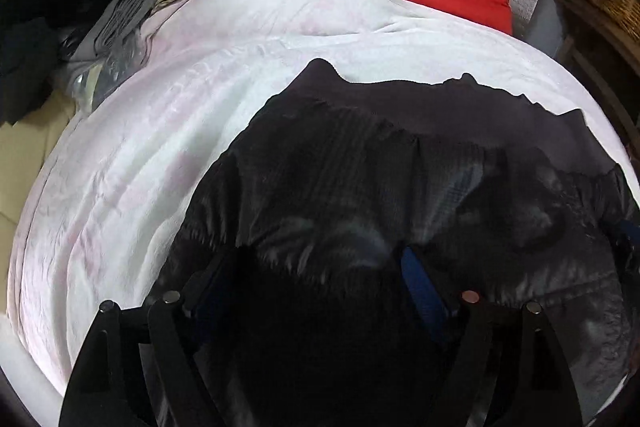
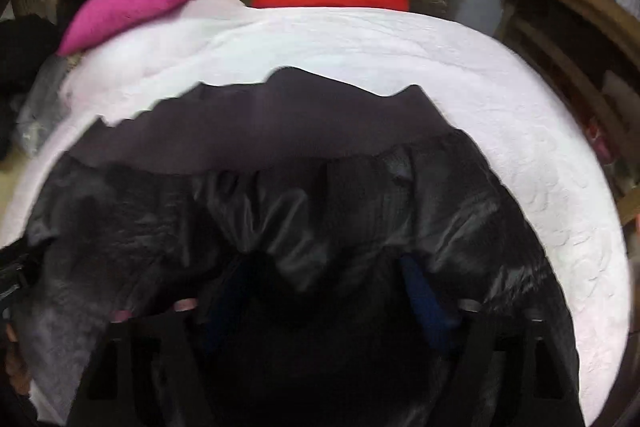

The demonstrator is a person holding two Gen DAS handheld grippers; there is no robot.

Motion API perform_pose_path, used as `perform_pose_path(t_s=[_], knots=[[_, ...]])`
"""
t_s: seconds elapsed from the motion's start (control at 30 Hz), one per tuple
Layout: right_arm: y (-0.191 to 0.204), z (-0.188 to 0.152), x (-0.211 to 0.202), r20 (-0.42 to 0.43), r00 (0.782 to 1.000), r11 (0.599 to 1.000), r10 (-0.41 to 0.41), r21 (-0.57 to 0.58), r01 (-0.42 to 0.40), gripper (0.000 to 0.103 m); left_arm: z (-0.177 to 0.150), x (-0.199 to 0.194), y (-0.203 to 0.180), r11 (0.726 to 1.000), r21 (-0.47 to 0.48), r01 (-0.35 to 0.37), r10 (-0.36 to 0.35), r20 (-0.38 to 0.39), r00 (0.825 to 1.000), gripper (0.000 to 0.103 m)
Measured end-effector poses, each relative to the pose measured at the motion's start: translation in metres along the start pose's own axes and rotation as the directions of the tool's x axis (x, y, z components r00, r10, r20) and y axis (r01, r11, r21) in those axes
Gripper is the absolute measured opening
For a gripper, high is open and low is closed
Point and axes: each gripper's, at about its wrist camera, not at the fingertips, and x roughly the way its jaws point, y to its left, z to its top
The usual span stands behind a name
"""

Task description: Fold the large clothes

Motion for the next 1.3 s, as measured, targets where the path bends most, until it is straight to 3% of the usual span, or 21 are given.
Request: perform_pose_path(t_s=[0.07, 0.1, 0.23, 0.3, 0.37, 0.43, 0.47, 0.5, 0.57, 0.6, 0.67, 0.73, 0.9, 0.97, 1.03, 1.07, 1.1, 1.13, 1.2, 1.23, 1.3], knots=[[-0.002, 0.005, 0.005, 0.010, 0.999, 0.999, -0.035, 0.003, 0.035, 0.036, 0.004, 0.008, -0.001, 1.000, -0.001, -0.005, 0.005, 0.016, 1.000, 0.083], [-0.005, 0.008, 0.008, 0.008, 0.999, 0.999, -0.039, 0.012, 0.038, 0.032, 0.006, 0.011, -0.003, 1.000, 0.004, -0.003, 0.003, 0.034, 0.999, 0.083], [-0.012, 0.016, 0.021, 0.000, 0.999, 0.999, -0.040, 0.037, 0.040, 0.030, 0.010, 0.014, -0.009, 1.000, 0.023, -0.012, 0.011, 0.046, 0.999, 0.083], [-0.020, 0.017, 0.011, 0.007, 1.000, 0.999, 0.027, 0.042, -0.027, 0.030, 0.011, 0.005, -0.011, 0.999, 0.043, -0.001, -0.001, 0.045, 0.999, 0.083], [-0.042, 0.021, -0.005, 0.023, 0.988, 0.983, 0.152, 0.098, -0.154, 0.031, 0.014, -0.013, -0.008, 0.996, 0.064, 0.053, -0.057, 0.061, 0.997, 0.083], [-0.072, 0.024, -0.026, 0.053, 0.972, 0.957, 0.229, 0.171, -0.235, 0.040, 0.021, -0.035, 0.006, 0.992, 0.057, 0.112, -0.117, 0.099, 0.988, 0.083], [-0.083, 0.025, -0.033, 0.074, 0.965, 0.947, 0.250, 0.191, -0.259, 0.073, 0.024, -0.042, 0.013, 0.991, 0.047, 0.126, -0.131, 0.117, 0.984, 0.083], [-0.101, 0.026, -0.045, 0.118, 0.959, 0.935, 0.259, 0.219, -0.280, 0.097, 0.027, -0.048, 0.021, 0.990, 0.039, 0.138, -0.142, 0.134, 0.981, 0.086], [-0.131, 0.023, -0.063, 0.227, 0.954, 0.931, 0.195, 0.262, -0.252, 0.098, 0.034, -0.054, 0.043, 0.991, 0.015, 0.130, -0.131, 0.164, 0.978, 0.089], [-0.141, 0.023, -0.064, 0.234, 0.958, 0.936, 0.163, 0.271, -0.225, 0.098, 0.036, -0.053, 0.052, 0.994, -0.003, 0.106, -0.104, 0.169, 0.980, 0.089], [-0.163, 0.021, -0.056, 0.181, 0.973, 0.935, 0.146, 0.295, -0.195, 0.098, 0.039, -0.043, 0.073, 0.997, -0.056, 0.054, -0.046, 0.137, 0.990, 0.089], [-0.185, 0.015, -0.037, 0.114, 0.976, 0.917, 0.186, 0.336, -0.214, 0.098, 0.041, -0.031, 0.086, 0.994, -0.090, 0.059, -0.051, 0.091, 0.995, 0.089], [-0.187, 0.020, -0.011, 0.066, 0.978, 0.921, 0.196, 0.331, -0.207, 0.097, 0.041, -0.003, 0.096, 0.987, -0.144, 0.078, -0.079, 0.000, 0.997, 0.089], [-0.177, 0.027, -0.009, 0.059, 0.981, 0.938, 0.183, 0.289, -0.192, 0.097, 0.039, 0.005, 0.089, 0.992, -0.118, 0.042, -0.045, -0.019, 0.999, 0.089], [-0.160, 0.033, 0.002, 0.034, 0.984, 0.953, 0.174, 0.247, -0.177, 0.093, 0.037, 0.009, 0.075, 0.998, -0.056, 0.005, -0.006, -0.030, 1.000, 0.089], [-0.150, 0.039, 0.009, 0.018, 0.985, 0.958, 0.169, 0.234, -0.168, 0.082, 0.037, 0.009, 0.069, 1.000, -0.029, -0.011, 0.011, -0.025, 1.000, 0.089], [-0.141, 0.042, 0.017, -0.011, 0.987, 0.965, 0.161, 0.214, -0.154, 0.065, 0.035, 0.009, 0.064, 1.000, -0.005, -0.026, 0.026, -0.015, 1.000, 0.089], [-0.134, 0.044, 0.024, -0.036, 0.987, 0.969, 0.156, 0.197, -0.146, 0.058, 0.034, 0.008, 0.058, 0.999, 0.030, -0.045, 0.045, 0.001, 0.999, 0.089], [-0.122, 0.043, 0.036, -0.072, 0.990, 0.982, 0.118, 0.159, -0.106, 0.054, 0.032, 0.006, 0.051, 0.996, 0.072, -0.057, 0.055, 0.024, 0.998, 0.087], [-0.118, 0.043, 0.035, -0.072, 0.993, 0.986, 0.098, 0.139, -0.088, 0.052, 0.032, 0.005, 0.050, 0.995, 0.081, -0.056, 0.054, 0.030, 0.998, 0.084], [-0.116, 0.045, 0.028, -0.063, 0.995, 0.989, 0.082, 0.125, -0.074, 0.033, 0.030, 0.006, 0.047, 0.994, 0.103, -0.044, 0.040, 0.035, 0.999, 0.064]])
